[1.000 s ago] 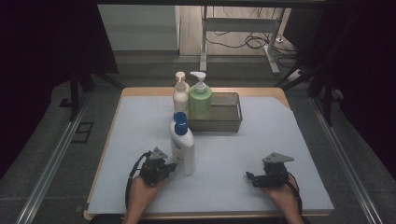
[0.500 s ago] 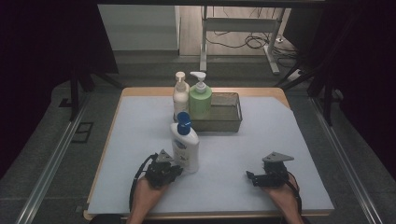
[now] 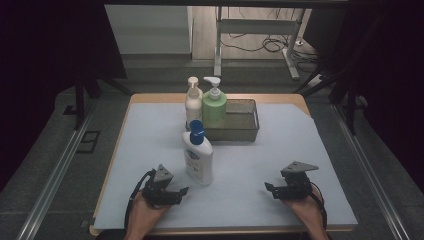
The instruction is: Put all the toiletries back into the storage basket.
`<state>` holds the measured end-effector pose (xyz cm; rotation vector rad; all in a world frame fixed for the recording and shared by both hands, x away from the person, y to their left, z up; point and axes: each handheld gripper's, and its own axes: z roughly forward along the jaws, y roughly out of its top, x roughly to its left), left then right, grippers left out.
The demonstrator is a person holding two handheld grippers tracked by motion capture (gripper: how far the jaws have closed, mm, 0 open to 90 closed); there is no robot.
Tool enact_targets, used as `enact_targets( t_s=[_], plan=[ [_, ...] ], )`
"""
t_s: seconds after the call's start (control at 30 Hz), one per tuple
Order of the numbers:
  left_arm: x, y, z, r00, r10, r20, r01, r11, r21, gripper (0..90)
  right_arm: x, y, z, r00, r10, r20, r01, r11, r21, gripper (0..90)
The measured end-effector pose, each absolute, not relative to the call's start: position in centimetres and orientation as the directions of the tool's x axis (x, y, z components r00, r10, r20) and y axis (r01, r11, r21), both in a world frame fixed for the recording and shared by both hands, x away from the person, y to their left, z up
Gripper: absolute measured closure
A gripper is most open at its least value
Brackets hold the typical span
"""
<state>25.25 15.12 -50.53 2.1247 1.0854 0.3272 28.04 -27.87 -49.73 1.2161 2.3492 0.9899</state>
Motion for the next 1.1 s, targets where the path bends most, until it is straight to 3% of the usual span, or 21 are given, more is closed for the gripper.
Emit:
enact_targets(
  t_s=[0.1, 0.2, 0.6, 1.1],
  plan=[
    [24.9, 15.9, -50.7, 0.594, 0.802, -0.068, 0.607, -0.39, 0.693, 14.4, 28.0, -27.2, -49.1, -0.613, 0.789, 0.037, 0.576, 0.415, 0.704, 20.2],
    [24.6, 16.8, -51.0, 0.576, 0.815, -0.07, 0.617, -0.377, 0.69, 12.8, 28.0, -26.6, -48.5, -0.632, 0.774, 0.044, 0.558, 0.415, 0.719, 20.0],
    [24.4, 17.9, -52.3, 0.529, 0.848, -0.02, 0.627, -0.375, 0.683, 12.3, 28.5, -22.7, -46.0, -0.714, 0.7, 0.026, 0.464, 0.445, 0.766, 23.4],
    [24.5, 18.0, -52.3, 0.529, 0.848, -0.026, 0.629, -0.371, 0.683, 12.2, 29.3, -18.1, -43.3, -0.766, 0.641, 0.051, 0.413, 0.43, 0.803, 22.8]
  ],
)
